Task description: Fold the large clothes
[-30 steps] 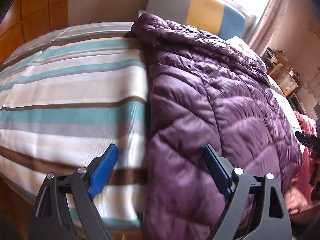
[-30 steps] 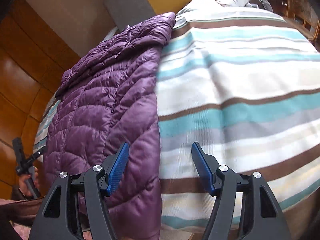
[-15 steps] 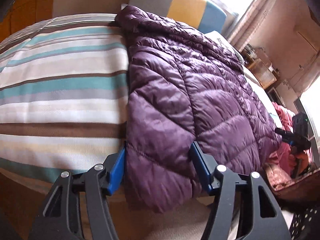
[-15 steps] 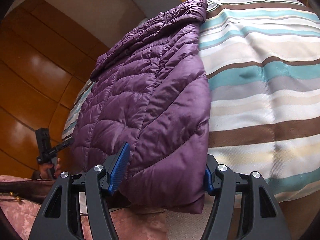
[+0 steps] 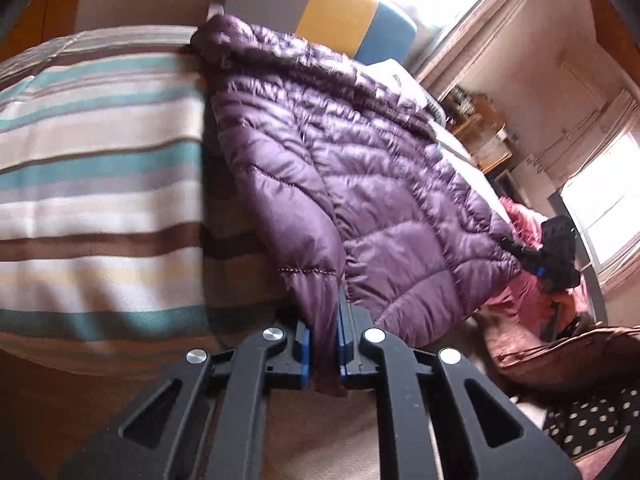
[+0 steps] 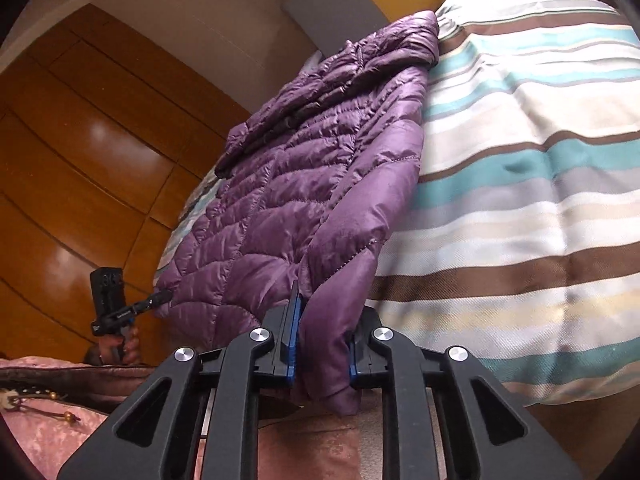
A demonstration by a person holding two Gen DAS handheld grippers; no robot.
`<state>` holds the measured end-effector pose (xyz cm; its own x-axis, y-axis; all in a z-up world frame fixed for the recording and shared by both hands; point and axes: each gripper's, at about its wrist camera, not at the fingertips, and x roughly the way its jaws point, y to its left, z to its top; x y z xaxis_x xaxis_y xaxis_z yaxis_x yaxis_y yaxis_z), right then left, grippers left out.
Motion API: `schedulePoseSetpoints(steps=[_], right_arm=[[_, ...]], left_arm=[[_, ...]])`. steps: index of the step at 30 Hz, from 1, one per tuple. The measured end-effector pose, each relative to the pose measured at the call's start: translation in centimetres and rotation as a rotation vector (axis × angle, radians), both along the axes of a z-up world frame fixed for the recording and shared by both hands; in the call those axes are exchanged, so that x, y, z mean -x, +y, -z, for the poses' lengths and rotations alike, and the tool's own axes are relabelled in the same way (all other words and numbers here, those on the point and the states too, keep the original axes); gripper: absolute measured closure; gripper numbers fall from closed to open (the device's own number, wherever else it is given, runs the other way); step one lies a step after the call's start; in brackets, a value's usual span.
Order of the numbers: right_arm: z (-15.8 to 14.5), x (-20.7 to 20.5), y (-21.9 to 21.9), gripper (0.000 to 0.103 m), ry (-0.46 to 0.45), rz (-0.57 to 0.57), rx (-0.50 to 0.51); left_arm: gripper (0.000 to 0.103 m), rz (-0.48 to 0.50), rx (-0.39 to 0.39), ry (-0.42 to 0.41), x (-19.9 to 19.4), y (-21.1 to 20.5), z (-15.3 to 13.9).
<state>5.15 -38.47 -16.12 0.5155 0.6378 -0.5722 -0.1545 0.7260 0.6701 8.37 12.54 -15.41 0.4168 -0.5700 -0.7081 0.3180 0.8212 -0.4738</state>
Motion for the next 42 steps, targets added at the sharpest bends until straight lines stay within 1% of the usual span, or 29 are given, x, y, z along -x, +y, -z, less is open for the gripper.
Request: schedulePoseSetpoints(steps=[3, 8, 12, 16, 19, 21, 23, 26, 27, 28, 30, 32, 33, 36, 40, 42], right_arm=[[-1.7, 0.5, -0.4, 0.089, -0.055, -0.016, -0.054], [-4.0, 1.7, -1.0, 0.089, -0.123, -0.028, -0.118], [-5.4, 3.6, -2.1, 0.089, -0.164, -0.044, -0.186], [-6.9, 5.7, -2.4, 0.089, -0.209, -0.081, -0.212], [-7.8, 7.5, -2.6, 0.089, -0.245, -0.113, -0.258], [-8.7, 8.2, -2.4, 0.089, -0.277, -0.139, -0.263], [-9.3, 8.3, -2.0, 0.089, -0.302, -0.152, -0.255], [-9.7, 6.6, -2.3, 0.089, -0.316, -0.148, -0.287], [-9.7, 5.8, -2.6, 0.089, -0.319, -0.138, -0.303], [-9.7, 5.9, -2.8, 0.089, -0.321, -0.129, -0.314], [-9.5, 4.4, -3.3, 0.089, -0.307, -0.094, -0.333], [-9.7, 3.6, -3.4, 0.089, -0.296, -0.072, -0.336], [-9.6, 2.6, -3.5, 0.089, -0.294, -0.059, -0.327], [-9.8, 0.5, -3.8, 0.089, -0.293, -0.024, -0.299], [-9.7, -1.9, -3.8, 0.089, -0.305, 0.030, -0.209], [-9.5, -3.3, -3.5, 0.089, -0.306, 0.042, -0.179]], left_arm=[[0.096, 0.003, 0.052, -0.037, 0.7, 0.4, -2.1], [0.096, 0.026, 0.124, -0.060, 2.3, 0.8, -4.3], [0.096, 0.054, 0.153, -0.078, 3.9, 1.4, -6.4], [0.096, 0.094, 0.175, -0.117, 6.2, 2.2, -9.2], [0.096, 0.098, 0.205, -0.120, 7.5, 3.0, -10.8], [0.095, 0.092, 0.233, -0.114, 8.0, 3.7, -11.9], [0.095, 0.081, 0.255, -0.112, 7.7, 4.4, -12.7], [0.095, 0.073, 0.261, -0.123, 6.8, 4.9, -13.3], [0.095, 0.070, 0.257, -0.128, 6.3, 4.9, -13.4], [0.095, 0.069, 0.262, -0.127, 5.5, 4.9, -13.6], [0.094, 0.068, 0.275, -0.121, 4.3, 4.8, -13.7], [0.093, 0.059, 0.244, -0.133, 2.8, 4.6, -13.9], [0.092, 0.057, 0.235, -0.135, 2.4, 4.4, -13.9], [0.091, 0.044, 0.215, -0.156, -0.6, 4.1, -14.0], [0.090, 0.023, 0.159, -0.209, -3.1, 3.1, -13.9], [0.090, 0.009, 0.143, -0.219, -4.2, 2.7, -13.7]])
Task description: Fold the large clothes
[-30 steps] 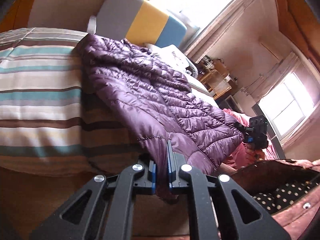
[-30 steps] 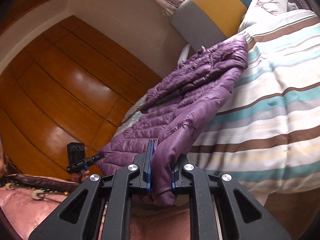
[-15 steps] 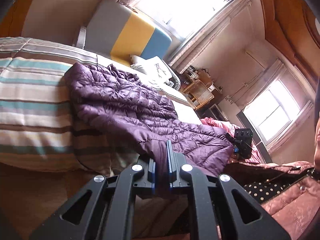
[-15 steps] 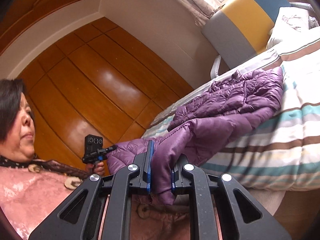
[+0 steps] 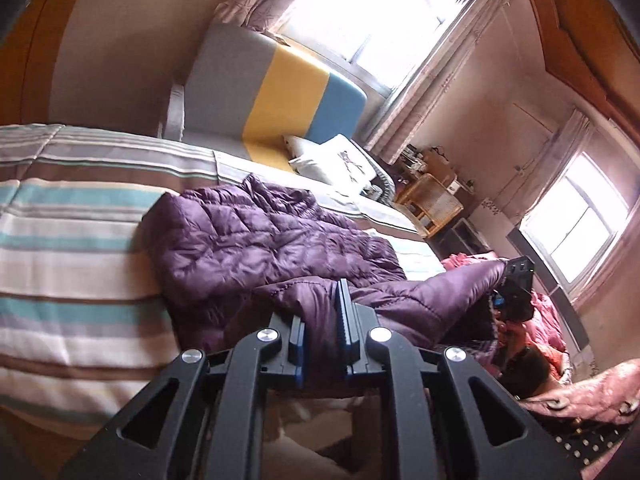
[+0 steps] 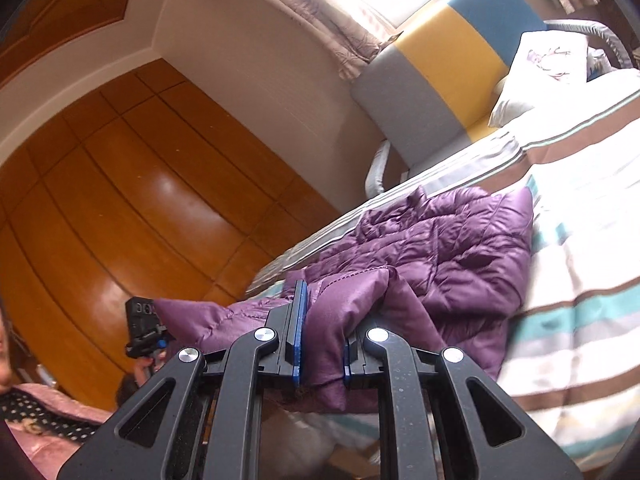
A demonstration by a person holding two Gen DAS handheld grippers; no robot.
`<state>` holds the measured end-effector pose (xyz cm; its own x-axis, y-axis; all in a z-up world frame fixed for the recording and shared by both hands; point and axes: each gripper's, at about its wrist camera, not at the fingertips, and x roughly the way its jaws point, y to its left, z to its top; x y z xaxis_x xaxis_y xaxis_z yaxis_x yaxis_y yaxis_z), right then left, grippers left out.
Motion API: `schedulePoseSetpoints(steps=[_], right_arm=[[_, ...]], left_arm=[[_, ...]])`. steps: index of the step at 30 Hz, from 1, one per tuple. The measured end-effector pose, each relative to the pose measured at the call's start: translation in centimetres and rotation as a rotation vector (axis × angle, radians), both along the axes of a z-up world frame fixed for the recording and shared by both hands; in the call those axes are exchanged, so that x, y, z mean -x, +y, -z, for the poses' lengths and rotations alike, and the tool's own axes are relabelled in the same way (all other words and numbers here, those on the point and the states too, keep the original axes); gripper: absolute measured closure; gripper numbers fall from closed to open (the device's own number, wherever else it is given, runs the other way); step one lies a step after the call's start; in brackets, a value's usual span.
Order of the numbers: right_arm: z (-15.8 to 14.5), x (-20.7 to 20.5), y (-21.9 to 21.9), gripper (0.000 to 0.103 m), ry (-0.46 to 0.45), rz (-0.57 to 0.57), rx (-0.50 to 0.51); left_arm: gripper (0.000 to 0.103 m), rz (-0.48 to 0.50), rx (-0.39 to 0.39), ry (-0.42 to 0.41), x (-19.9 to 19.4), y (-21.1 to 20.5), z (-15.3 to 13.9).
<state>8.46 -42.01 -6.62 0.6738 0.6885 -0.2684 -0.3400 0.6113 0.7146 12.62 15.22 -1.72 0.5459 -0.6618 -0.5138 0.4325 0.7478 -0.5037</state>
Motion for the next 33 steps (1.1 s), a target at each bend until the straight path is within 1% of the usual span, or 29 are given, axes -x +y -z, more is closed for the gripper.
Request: schedulePoseSetpoints(steps=[4, 7, 10, 15, 21, 23, 26, 28, 31, 33], right_arm=[[0.8, -2.8, 0.4, 0.089, 0.029, 0.023, 0.013], [1.2, -4.3, 0.2, 0.089, 0.053, 0.042, 0.014], [1.7, -5.8, -0.2, 0.089, 0.088, 0.064, -0.003], [3.0, -8.4, -1.0, 0.089, 0.149, 0.109, -0.040], [5.0, -11.7, -1.0, 0.089, 0.225, 0.161, -0.054], [5.7, -12.9, -0.8, 0.089, 0.247, 0.181, -0.052], [7.0, -13.9, -0.9, 0.089, 0.273, 0.223, -0.076], [7.9, -14.6, -0.8, 0.089, 0.289, 0.253, -0.090], [8.9, -15.5, -0.3, 0.087, 0.315, 0.294, -0.066], [9.1, -16.1, 0.2, 0.087, 0.322, 0.317, -0.028]], left_arm=[[0.090, -0.042, -0.020, -0.004, -3.1, -0.9, 1.2], [0.090, -0.068, -0.013, 0.005, -4.9, -1.2, 1.9], [0.090, -0.091, -0.004, 0.016, -6.7, -1.3, 2.7], [0.090, -0.133, -0.013, 0.040, -9.4, -1.1, 4.3], [0.090, -0.171, -0.077, 0.076, -13.1, -1.9, 6.7], [0.090, -0.183, -0.087, 0.086, -14.1, -2.2, 7.4], [0.090, -0.207, -0.090, 0.100, -15.7, -2.6, 8.5], [0.088, -0.222, -0.100, 0.102, -16.5, -2.9, 9.1], [0.087, -0.235, -0.162, 0.080, -17.7, -4.2, 9.9], [0.085, -0.247, -0.190, 0.079, -18.2, -4.7, 10.5]])
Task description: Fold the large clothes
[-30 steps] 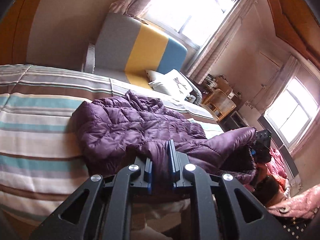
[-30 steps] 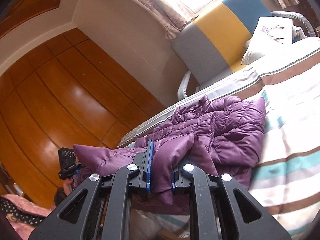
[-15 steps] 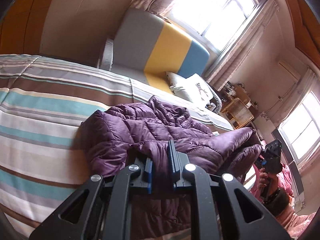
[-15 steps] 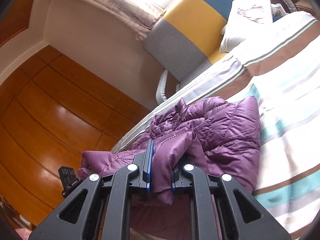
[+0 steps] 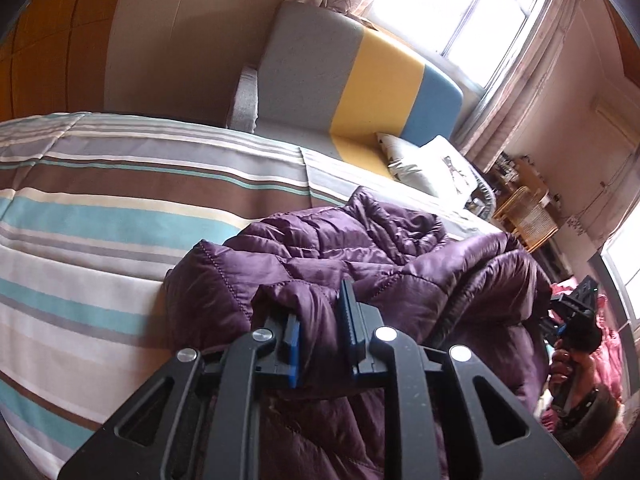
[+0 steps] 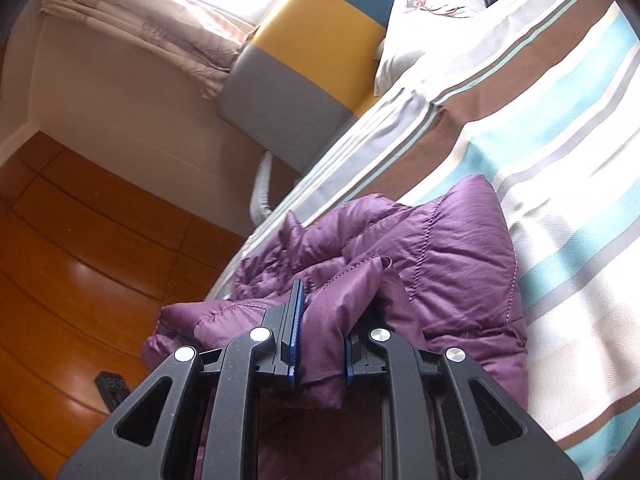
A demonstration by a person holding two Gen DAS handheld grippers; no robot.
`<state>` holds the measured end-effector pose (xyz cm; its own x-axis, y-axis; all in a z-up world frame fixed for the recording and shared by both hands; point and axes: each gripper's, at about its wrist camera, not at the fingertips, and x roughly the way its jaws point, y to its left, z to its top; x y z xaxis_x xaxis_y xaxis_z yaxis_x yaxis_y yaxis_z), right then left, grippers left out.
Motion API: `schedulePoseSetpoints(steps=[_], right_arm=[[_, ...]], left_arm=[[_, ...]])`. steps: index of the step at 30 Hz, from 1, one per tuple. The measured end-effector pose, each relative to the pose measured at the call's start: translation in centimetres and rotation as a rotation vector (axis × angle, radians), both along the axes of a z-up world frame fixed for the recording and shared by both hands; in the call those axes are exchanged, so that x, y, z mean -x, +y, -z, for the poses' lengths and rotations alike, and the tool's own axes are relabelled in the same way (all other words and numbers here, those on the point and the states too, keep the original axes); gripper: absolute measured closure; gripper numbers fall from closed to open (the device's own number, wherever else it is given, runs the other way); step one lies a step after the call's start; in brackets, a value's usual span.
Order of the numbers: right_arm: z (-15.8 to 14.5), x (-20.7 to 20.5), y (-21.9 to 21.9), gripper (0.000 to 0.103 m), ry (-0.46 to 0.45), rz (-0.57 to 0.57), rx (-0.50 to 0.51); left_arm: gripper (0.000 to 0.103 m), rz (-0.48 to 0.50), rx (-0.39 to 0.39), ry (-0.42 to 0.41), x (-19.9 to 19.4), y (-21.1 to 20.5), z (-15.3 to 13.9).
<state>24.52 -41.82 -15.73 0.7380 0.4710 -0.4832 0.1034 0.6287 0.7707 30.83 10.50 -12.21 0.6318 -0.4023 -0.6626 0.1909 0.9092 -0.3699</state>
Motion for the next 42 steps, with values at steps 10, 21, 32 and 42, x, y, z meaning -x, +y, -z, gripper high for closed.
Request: schedulePoseSetpoints(steps=[10, 21, 32, 42], right_arm=[[-2.1, 0.2, -0.4, 0.045, -0.111, 0.041, 0.023], [-6.2, 0.4, 3.3, 0.034, -0.093, -0.015, 0.390], [-3.6, -1.9, 10.5, 0.034, 0.095, -0.192, 0.756], [-1.8, -1.9, 11.0, 0.097, 0.117, -0.235, 0.750]], left_arm=[[0.041, -0.117, 0.103, 0.024, -1.2, 1.1, 0.3], [0.017, -0.244, -0.085, -0.139, 1.7, 0.3, -4.1], [0.034, 0.009, -0.334, -0.001, 1.1, -10.7, -0.8], [0.097, 0.035, -0.340, 0.026, 1.6, -11.6, -0.1]])
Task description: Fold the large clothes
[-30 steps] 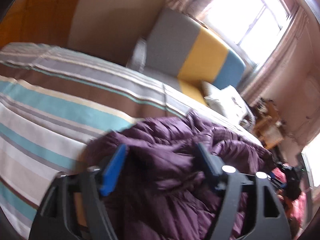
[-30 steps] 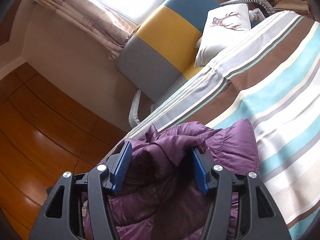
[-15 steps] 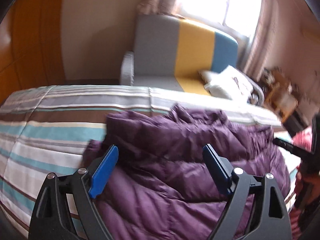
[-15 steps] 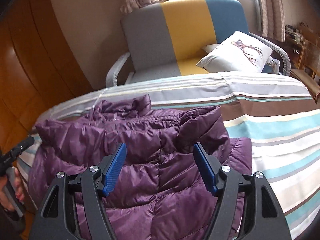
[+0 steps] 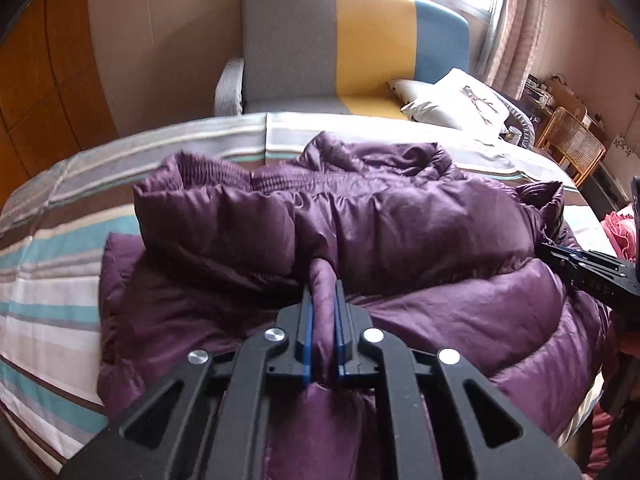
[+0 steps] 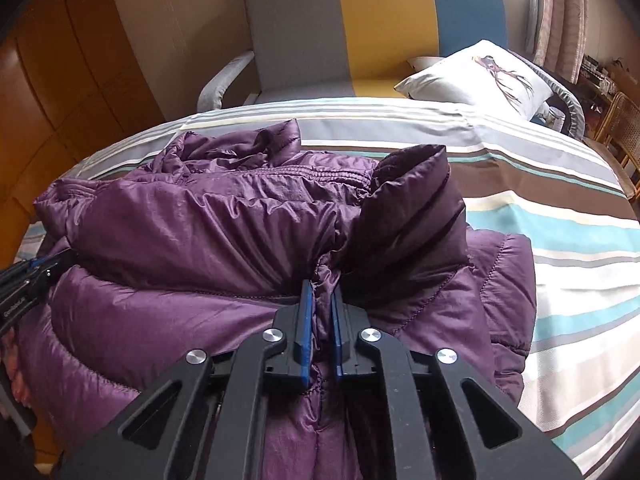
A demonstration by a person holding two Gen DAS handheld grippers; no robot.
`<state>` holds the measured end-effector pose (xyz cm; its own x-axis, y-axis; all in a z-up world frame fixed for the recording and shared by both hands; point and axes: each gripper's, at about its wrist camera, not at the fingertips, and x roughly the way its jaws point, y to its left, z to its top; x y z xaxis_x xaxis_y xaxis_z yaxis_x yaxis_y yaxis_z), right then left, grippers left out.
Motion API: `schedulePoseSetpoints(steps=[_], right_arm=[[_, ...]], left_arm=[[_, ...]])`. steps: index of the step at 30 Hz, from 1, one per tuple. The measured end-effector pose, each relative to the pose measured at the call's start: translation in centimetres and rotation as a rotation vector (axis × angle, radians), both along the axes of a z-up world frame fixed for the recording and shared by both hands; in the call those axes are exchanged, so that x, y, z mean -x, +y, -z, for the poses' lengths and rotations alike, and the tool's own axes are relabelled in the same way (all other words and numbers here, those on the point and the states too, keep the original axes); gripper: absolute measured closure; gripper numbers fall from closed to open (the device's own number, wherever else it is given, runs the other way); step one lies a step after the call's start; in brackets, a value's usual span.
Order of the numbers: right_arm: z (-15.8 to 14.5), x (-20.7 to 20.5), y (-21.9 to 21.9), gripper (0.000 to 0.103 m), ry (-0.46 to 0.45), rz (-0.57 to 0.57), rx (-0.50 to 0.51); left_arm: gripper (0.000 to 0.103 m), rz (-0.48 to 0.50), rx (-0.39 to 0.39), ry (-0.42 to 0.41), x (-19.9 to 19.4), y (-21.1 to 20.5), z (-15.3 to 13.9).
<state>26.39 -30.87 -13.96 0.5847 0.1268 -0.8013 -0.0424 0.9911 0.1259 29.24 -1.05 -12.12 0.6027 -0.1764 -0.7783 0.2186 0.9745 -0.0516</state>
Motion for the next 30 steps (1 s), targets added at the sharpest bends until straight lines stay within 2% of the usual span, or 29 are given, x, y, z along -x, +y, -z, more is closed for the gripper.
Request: schedulePoseSetpoints(steps=[5, 8, 13, 19, 28, 30], right_arm=[[-3.3, -0.5, -0.3, 0.097, -0.089, 0.017, 0.008], [-3.8, -1.9, -0.4, 0.097, -0.096, 0.024, 0.019], [-2.4, -4.2, -0.2, 0.097, -0.071, 0.024, 0.040], [0.0, -6.0, -0.1, 0.097, -0.045, 0.025, 0.030], [3.4, -7.6, 0.3, 0.096, -0.057, 0.039, 0.017], [3.7, -7.5, 0.8, 0.096, -0.070, 0.044, 0.035]], left_arm=[[0.097, -0.021, 0.025, -0.098, -0.7, 0.3, -3.6], [0.097, -0.029, -0.006, -0.099, -2.4, -0.1, -3.7], [0.097, -0.044, -0.049, -0.044, -5.0, -0.4, -1.4], [0.094, -0.057, -0.057, -0.018, -6.0, -0.6, 1.6], [0.089, -0.088, 0.033, -0.024, -6.9, 0.4, 4.7], [0.089, -0.088, 0.019, -0.031, -6.8, 0.2, 4.8]])
